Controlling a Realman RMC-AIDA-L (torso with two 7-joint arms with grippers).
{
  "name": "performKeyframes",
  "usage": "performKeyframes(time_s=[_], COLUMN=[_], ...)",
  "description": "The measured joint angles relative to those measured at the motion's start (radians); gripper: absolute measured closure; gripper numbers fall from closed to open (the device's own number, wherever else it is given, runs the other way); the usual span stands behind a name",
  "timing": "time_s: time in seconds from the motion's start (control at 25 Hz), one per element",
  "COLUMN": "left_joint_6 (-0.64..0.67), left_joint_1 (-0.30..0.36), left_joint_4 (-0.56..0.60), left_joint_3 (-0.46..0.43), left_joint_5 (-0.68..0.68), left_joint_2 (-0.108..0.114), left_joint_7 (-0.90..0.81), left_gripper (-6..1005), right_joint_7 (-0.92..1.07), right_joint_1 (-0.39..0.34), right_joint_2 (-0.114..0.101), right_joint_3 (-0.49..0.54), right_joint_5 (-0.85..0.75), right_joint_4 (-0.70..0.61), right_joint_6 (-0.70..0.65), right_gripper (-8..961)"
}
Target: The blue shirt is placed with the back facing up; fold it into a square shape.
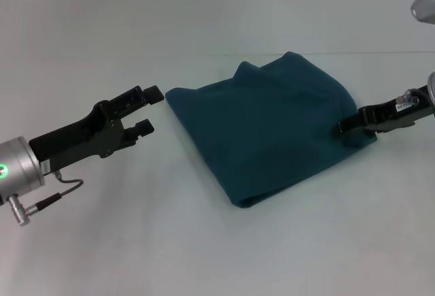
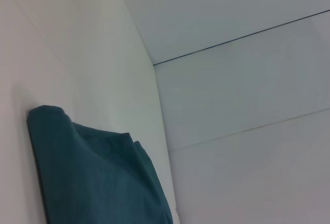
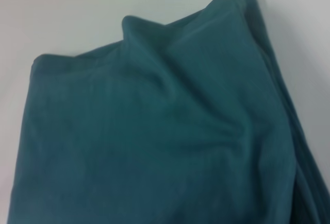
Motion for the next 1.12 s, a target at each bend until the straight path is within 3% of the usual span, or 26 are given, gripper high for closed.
performKeyframes(time_s=[0.28,0.96,1.12], left_joint_6=[0.0,0.0,0.0], left_joint_1=[0.004,0.002,0.002], left_joint_4=[0.0,0.0,0.0], left_joint_3=[-0.002,-0.001,-0.001], left_joint_5=[0.0,0.0,-0.003], left_joint_2=[0.0,0.0,0.0], left_joint_7=[0.001,0.002,0.002], left_gripper=[53,53,53], right_joint_7=[0.008,0.018,0.018], right_joint_1=[-0.007,-0.023,-0.025], right_joint_2=[-0.004,-0.011,-0.021], right_joint_3=[0.0,-0.006,-0.006], right_joint_5=[-0.001,-0.002,-0.003], right_joint_4=[-0.001,0.001,0.0], right_joint_6=[0.005,0.011,0.009], right_gripper=[267,940,953])
